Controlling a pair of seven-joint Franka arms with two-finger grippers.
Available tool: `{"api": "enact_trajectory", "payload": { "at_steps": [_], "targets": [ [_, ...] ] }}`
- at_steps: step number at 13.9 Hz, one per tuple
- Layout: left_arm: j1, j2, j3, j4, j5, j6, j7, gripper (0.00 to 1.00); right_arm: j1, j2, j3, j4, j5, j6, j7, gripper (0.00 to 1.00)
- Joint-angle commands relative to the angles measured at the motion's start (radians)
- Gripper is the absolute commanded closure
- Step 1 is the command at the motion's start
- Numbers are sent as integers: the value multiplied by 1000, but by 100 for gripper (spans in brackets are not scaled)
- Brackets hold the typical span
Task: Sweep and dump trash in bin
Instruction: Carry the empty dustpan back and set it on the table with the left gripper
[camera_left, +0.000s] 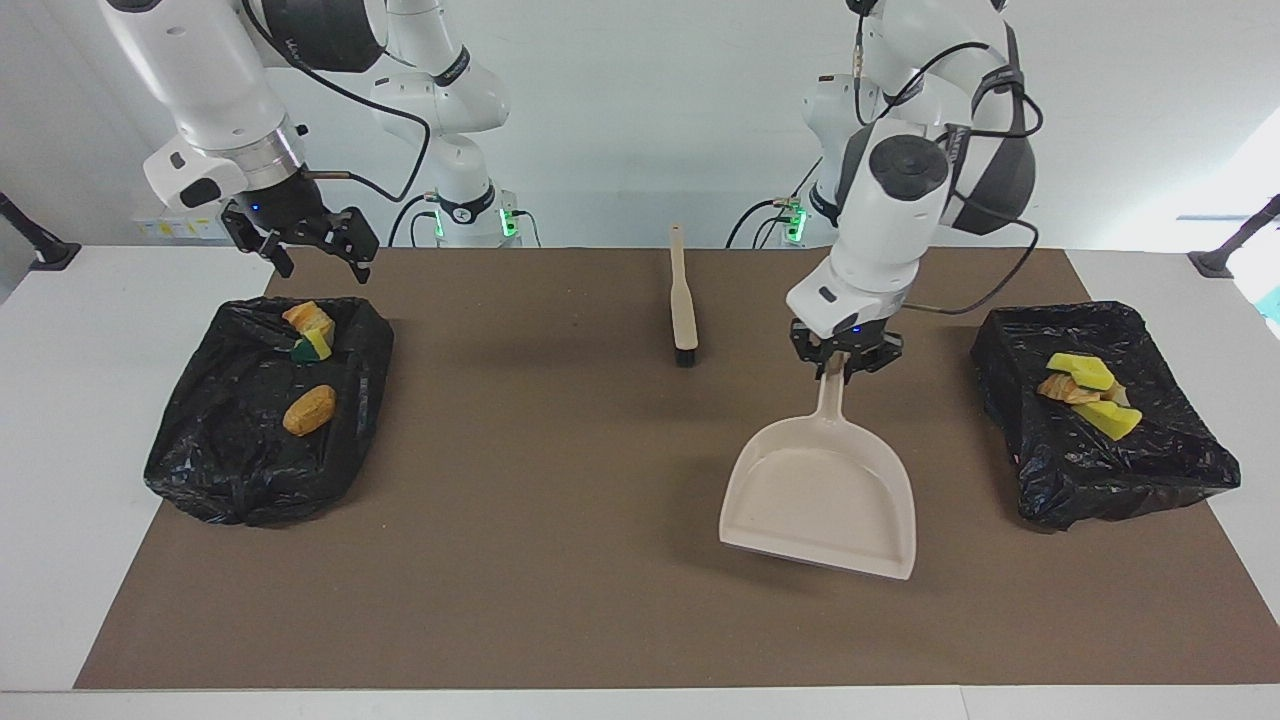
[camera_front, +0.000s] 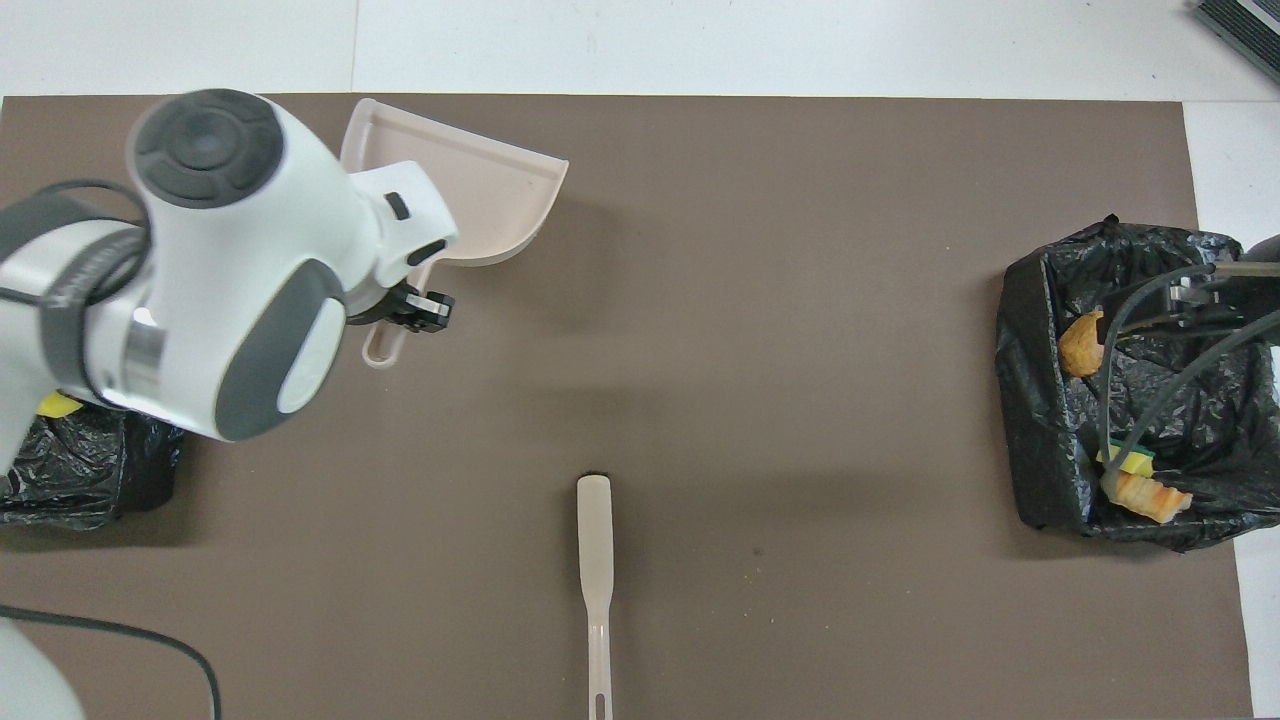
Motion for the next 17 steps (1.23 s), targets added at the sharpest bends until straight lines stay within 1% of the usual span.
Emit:
{"api": "enact_trajectory", "payload": {
  "at_steps": [1,2,4,6,9,11,13,17],
  "targets": [
    [-53,58,21,10,-69,103,-71,100,-2,-22,3,-24,16,-1,20,0],
    [-75,83,23,13,-75,135,-73,100,-2,-22,3,-24,16,-1,20,0],
    [-95,92,21,1,-87,157,-89,100,-2,-22,3,-22,16,-1,20,0],
    [-155,107,23,-2,-89,177,-143,100,-2,-22,3,-22,16,-1,20,0],
    [-166,111,21,-34,-90,244,-194,100,-2,-22,3,-24,16,-1,20,0],
    [-201,152,21,-42,-90,301,-253,100,-2,-22,3,-24,16,-1,20,0],
    [-195,163,21,-47,-90,317,-257,100,-2,-22,3,-22,16,-1,20,0],
    [-206,164,21,-100,-94,376,-261,100,-2,-22,3,-22,16,-1,20,0]
  ]
}}
